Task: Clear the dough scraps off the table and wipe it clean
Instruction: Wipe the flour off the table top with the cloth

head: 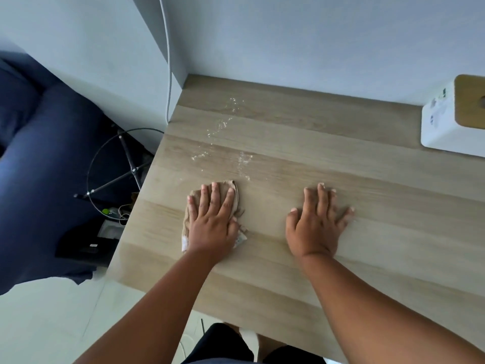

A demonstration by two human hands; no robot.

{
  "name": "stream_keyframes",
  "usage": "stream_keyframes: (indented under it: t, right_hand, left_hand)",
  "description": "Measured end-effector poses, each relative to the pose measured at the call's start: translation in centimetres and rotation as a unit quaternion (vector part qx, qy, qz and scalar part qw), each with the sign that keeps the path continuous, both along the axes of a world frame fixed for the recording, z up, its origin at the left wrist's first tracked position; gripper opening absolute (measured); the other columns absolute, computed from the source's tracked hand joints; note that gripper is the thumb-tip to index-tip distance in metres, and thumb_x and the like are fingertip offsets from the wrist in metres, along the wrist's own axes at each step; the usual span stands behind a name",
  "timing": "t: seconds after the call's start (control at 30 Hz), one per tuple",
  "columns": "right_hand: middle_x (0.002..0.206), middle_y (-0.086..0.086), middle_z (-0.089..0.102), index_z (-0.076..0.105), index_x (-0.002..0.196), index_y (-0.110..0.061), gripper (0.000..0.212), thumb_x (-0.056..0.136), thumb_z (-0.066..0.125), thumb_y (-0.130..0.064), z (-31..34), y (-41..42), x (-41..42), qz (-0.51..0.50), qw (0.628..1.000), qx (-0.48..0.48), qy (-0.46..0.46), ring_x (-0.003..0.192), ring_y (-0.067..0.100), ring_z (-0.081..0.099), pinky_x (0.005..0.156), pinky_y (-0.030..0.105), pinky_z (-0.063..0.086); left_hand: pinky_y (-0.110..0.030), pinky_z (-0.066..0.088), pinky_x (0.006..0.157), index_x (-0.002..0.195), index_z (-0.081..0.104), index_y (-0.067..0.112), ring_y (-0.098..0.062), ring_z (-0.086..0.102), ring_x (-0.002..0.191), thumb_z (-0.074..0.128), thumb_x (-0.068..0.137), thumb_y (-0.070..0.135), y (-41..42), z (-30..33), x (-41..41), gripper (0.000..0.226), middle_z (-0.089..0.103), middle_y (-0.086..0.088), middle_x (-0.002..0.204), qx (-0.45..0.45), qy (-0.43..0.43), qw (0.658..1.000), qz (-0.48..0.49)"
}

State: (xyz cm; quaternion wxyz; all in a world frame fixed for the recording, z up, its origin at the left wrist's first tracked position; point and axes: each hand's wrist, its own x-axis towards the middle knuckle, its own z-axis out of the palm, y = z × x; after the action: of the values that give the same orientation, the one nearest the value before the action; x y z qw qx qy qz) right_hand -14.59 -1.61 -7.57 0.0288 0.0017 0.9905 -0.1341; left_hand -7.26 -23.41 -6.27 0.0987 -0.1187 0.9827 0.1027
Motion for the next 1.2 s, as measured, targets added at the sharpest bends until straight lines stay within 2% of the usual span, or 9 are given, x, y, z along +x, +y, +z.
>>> stream_keyframes:
  t: [0.23,0.43,0.57,0.67,0.73,0.87,1.0,1.1,1.2]
  right_hand:
    - [0.163,0.008,0.037,0.053,0.145,-0.017,0.061,0.088,0.044,-0.039,-0.5,0.0,-0.1,0.006,0.999,0.028,0.015,0.155,0.034,0.023,0.121,0.071,0.006]
    - [0.165,0.005,0.033,0.051,0.146,-0.02,0.062,0.088,0.047,-0.041,-0.8,0.1,-0.1,0.006,0.999,0.044,0.011,0.156,0.033,0.02,0.121,0.069,0.007]
    - [0.165,0.004,0.033,0.051,0.146,-0.021,0.062,0.087,0.048,-0.041,-0.8,0.1,-0.1,0.002,0.999,0.041,0.02,0.156,0.031,0.02,0.122,0.069,0.006]
    - [0.164,0.004,0.034,0.051,0.145,-0.022,0.062,0.087,0.049,-0.042,-0.9,0.1,-0.2,-0.001,0.999,0.044,0.028,0.156,0.03,0.022,0.122,0.069,0.007]
    - [0.164,0.004,0.035,0.052,0.145,-0.022,0.062,0.086,0.049,-0.042,-1.0,0.1,-0.2,-0.002,0.999,0.043,0.033,0.155,0.03,0.023,0.122,0.069,0.008]
    - [0.165,0.003,0.033,0.048,0.145,-0.024,0.061,0.087,0.046,-0.044,-1.2,0.2,-0.2,0.0,0.998,0.049,0.032,0.156,0.03,0.022,0.122,0.069,0.008]
    - [0.166,0.002,0.029,0.046,0.146,-0.025,0.058,0.089,0.043,-0.039,-1.5,0.3,-0.1,0.0,0.998,0.043,0.041,0.157,0.028,0.018,0.123,0.067,0.007]
    - [0.165,0.003,0.032,0.049,0.145,-0.024,0.059,0.087,0.043,-0.035,-1.4,0.4,0.0,0.002,0.998,0.035,0.051,0.157,0.029,0.02,0.122,0.068,0.009]
    - [0.164,0.005,0.034,0.053,0.144,-0.021,0.06,0.085,0.045,-0.033,-1.2,0.2,-0.1,0.0,0.998,0.034,0.052,0.156,0.031,0.023,0.122,0.068,0.009]
  left_hand:
    - [-0.056,-0.003,0.127,0.165,0.016,0.023,-0.037,-0.005,0.159,0.034,0.091,0.041,0.9,-0.3,-9.7,0.078,0.005,-0.014,0.172,0.003,0.012,1.0,-0.015]
    - [-0.055,0.003,0.127,0.165,0.018,0.025,-0.027,-0.006,0.16,0.033,0.097,0.039,0.4,-0.4,-11.2,0.071,0.006,-0.002,0.173,0.006,0.031,0.964,-0.263]
    - [-0.055,0.017,0.127,0.161,0.032,0.021,-0.024,0.011,0.16,0.051,0.095,0.029,-3.8,-0.4,-7.1,0.069,0.02,-0.002,0.171,0.041,0.073,0.926,-0.367]
    - [-0.055,0.023,0.125,0.16,0.034,0.021,-0.021,0.016,0.159,0.053,0.091,0.027,-6.4,-0.3,-6.7,0.072,0.025,0.0,0.169,0.021,0.079,0.926,-0.368]
    - [-0.056,0.022,0.125,0.162,0.03,0.02,-0.024,0.014,0.159,0.049,0.091,0.031,-6.1,-0.3,-8.1,0.074,0.022,-0.002,0.17,-0.006,0.068,0.946,-0.318]
    - [-0.058,0.003,0.127,0.164,0.02,0.024,-0.033,-0.001,0.16,0.044,0.094,0.038,-1.5,-0.5,-13.2,0.075,0.008,-0.008,0.173,-0.005,0.025,0.98,-0.199]
    - [-0.056,-0.003,0.127,0.165,0.014,0.027,-0.028,-0.005,0.16,0.035,0.098,0.045,2.8,-0.5,-15.4,0.072,0.006,-0.003,0.174,-0.009,0.016,0.957,-0.289]
    - [-0.056,0.005,0.127,0.163,0.024,0.023,-0.026,0.003,0.16,0.031,0.096,0.04,2.2,-0.4,-12.3,0.07,0.014,-0.005,0.172,0.015,0.042,0.935,-0.351]
    - [-0.056,0.015,0.126,0.162,0.028,0.022,-0.025,0.008,0.16,0.045,0.095,0.036,-1.1,-0.7,-6.3,0.07,0.016,-0.004,0.172,0.036,0.059,0.921,-0.382]
